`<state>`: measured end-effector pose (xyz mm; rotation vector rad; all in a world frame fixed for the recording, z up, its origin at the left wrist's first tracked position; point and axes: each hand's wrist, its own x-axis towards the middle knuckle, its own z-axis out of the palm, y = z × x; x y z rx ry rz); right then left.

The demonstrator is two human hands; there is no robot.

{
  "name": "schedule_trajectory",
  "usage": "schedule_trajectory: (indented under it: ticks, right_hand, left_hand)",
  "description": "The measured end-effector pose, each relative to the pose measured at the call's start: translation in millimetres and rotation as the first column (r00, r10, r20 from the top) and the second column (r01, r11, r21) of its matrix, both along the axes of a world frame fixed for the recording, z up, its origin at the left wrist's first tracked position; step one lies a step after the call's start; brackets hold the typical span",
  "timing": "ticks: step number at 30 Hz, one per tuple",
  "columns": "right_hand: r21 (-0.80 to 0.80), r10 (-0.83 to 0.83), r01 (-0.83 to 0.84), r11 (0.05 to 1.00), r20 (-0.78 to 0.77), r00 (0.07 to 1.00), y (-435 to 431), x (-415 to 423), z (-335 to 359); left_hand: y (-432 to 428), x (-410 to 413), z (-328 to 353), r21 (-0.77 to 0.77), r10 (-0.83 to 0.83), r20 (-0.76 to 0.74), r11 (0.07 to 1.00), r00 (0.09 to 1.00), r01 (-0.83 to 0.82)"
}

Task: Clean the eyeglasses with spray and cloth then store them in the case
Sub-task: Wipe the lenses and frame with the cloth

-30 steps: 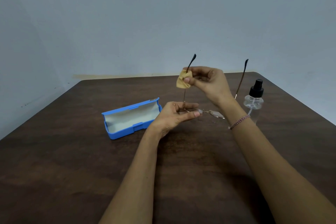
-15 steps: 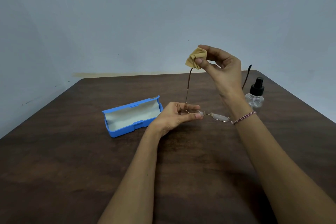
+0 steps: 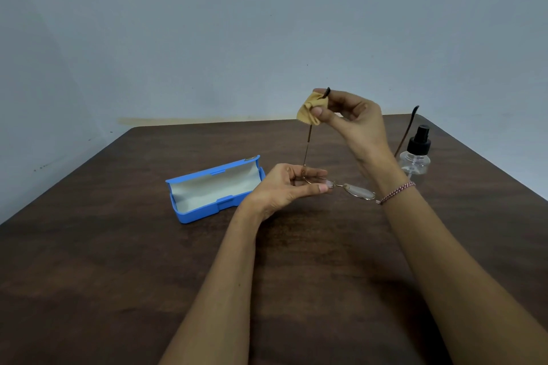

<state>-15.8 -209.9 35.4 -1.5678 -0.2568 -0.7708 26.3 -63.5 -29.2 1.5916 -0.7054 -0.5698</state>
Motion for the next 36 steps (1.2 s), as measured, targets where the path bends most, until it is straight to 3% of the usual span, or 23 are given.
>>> schedule_trajectory:
  ticks: [6, 16, 25, 32, 36]
  right_hand:
    - [-0.096, 0.066, -0.078, 0.992, -0.123, 0.99, 1, 2, -6]
    - [-0.15, 0.148, -0.182, 0.972, -0.218, 0.965, -1, 6, -14]
    - [-0.295, 0.038, -0.128, 0.947, -0.293, 0.955, 3, 14, -24]
    - [-0.033, 0.057, -0.063, 0.997, -0.153, 0.987, 11, 10, -20]
    - [-0.101, 0.097, -0.122, 0.987, -0.219, 0.971, 10, 11, -21]
  left_hand:
    - [2, 1, 0, -0.01, 0.015, 0.006, 1.0, 1.0, -0.015]
    - [1, 6, 2, -0.202, 0.187, 0.014, 0.963, 0.982, -0.18]
    - [0, 7, 2, -0.259, 0.192, -0.026, 0.946, 0.981, -0.192]
    - [-1, 5, 3, -0.279, 0.158, -0.044, 0.946, 0.986, -0.164]
    - [-1, 5, 4, -0.312, 0.17, -0.052, 0.933, 0.984, -0.177]
